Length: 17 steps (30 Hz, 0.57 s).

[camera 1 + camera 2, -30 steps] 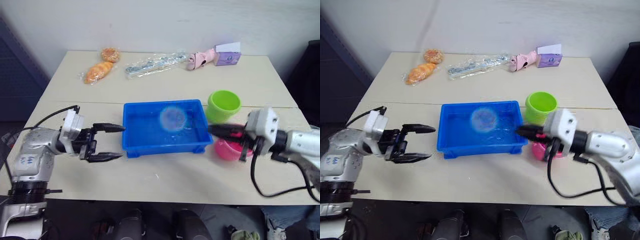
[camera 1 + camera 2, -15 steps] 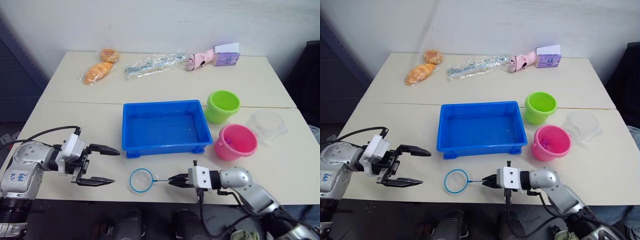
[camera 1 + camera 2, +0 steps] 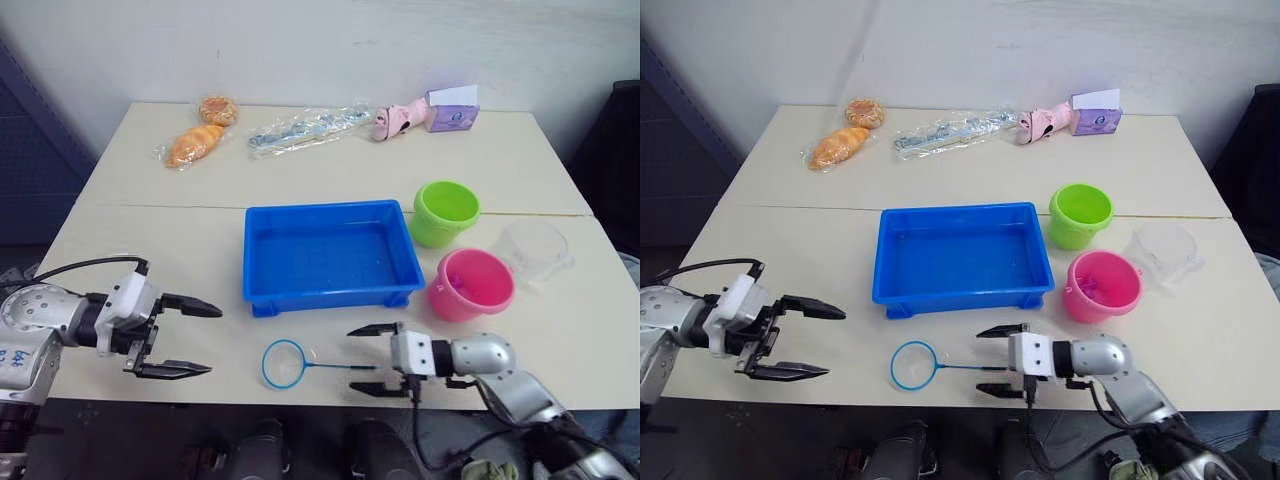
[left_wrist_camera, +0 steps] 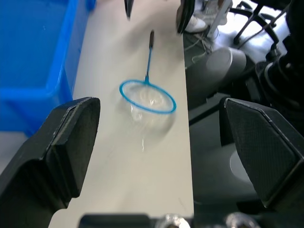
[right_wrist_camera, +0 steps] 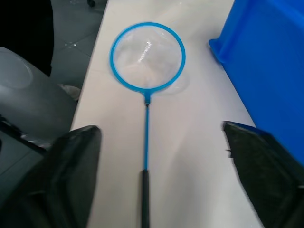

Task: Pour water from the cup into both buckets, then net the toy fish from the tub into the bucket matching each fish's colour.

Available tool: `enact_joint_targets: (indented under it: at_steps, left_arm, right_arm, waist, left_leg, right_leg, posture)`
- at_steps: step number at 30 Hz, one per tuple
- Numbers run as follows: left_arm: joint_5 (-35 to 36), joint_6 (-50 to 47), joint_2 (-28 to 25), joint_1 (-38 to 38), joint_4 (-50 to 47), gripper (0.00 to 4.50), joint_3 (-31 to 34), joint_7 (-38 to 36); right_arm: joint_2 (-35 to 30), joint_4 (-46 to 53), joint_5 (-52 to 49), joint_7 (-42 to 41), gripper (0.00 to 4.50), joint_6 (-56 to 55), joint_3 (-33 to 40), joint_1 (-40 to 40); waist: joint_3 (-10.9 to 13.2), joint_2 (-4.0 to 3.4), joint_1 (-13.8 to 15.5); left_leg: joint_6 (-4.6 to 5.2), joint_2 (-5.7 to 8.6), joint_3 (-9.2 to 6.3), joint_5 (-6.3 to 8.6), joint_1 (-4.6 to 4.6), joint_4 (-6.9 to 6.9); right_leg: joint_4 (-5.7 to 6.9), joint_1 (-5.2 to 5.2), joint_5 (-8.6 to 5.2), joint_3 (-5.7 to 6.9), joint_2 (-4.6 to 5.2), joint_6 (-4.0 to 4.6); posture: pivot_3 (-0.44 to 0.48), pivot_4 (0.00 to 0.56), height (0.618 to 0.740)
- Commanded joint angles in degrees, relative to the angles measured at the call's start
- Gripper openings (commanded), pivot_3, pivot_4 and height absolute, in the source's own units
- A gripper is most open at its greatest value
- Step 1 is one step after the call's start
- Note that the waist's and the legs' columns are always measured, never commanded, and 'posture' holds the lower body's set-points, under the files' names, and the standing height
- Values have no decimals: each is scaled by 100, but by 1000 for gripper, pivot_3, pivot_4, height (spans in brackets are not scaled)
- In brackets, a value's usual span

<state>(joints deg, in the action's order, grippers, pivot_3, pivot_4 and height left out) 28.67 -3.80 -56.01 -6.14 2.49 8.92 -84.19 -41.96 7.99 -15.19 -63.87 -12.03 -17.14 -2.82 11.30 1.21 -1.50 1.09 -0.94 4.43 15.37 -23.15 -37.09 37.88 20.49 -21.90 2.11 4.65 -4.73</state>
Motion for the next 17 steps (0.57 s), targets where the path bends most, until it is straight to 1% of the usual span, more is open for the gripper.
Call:
enact_joint_targets:
  at_steps: [1, 3, 6, 7, 10, 12, 15, 17]
  left_arm:
    - [-387, 401, -105, 143, 353, 4500, 465, 409]
    - [-529, 658, -98, 246, 492, 4500, 569, 465]
    - [-713, 1027, -64, 664, 996, 4500, 906, 685]
    - [-741, 1140, -49, 737, 1121, 4500, 960, 713]
    - [-895, 1434, 107, 713, 1626, 4500, 926, 930]
    - [-963, 1572, 200, 626, 1888, 4500, 913, 1080]
    - [-1047, 1796, 323, 497, 2166, 4500, 913, 1252]
    - [-1052, 1878, 351, 459, 2202, 4500, 871, 1235]
  right_arm:
    - [-478, 1370, -1072, -5, 4440, 459, 966, 729]
    - [-609, 1703, -1180, 177, 4440, 624, 1343, 1051]
    - [-860, 2155, -1378, 115, 4440, 531, 2763, 1916]
    - [-910, 2254, -1441, 73, 4440, 551, 3051, 2106]
    - [-972, 2125, -1649, -150, 4440, 575, 4244, 2626]
    - [-1006, 1837, -1677, -409, 4440, 500, 4858, 2826]
    - [-993, 1474, -1757, -736, 4440, 401, 5510, 2935]
    - [-993, 1450, -1740, -908, 4440, 379, 5579, 2949]
  waist:
    - [0, 1, 7]
    - [-5, 8, -15]
    - [-8, 8, -29]
    - [-9, 7, -24]
    - [-11, 10, -4]
    - [-15, 17, 7]
    - [-18, 22, 14]
    - [-19, 23, 7]
  left_leg:
    - [5, 0, -7, 3, 0, -1]
    - [14, 0, -15, 9, 1, -1]
    - [16, -1, -14, 11, 3, 3]
    - [15, -1, -14, 13, 7, 7]
    - [14, -2, -16, 14, 6, 6]
    - [17, -2, -19, 13, 8, 4]
    - [19, 0, -29, 15, 8, 2]
    - [20, 0, -32, 16, 8, 5]
  right_leg:
    - [-1, -3, 0, 6, 0, 0]
    - [-6, -13, 0, 13, 0, 0]
    - [-9, -12, 0, 14, 1, 0]
    - [-9, -13, 0, 12, 1, 0]
    - [-11, -15, 0, 21, 1, 0]
    - [-15, -25, 0, 25, 2, 0]
    - [-22, -34, 0, 35, 5, 0]
    - [-27, -35, 0, 38, 5, 1]
  posture:
    - [0, 150, 740]
    - [0, 150, 740]
    - [0, 150, 740]
    - [0, 150, 740]
    - [0, 150, 740]
    - [0, 150, 740]
    - [0, 150, 740]
    - [0, 150, 740]
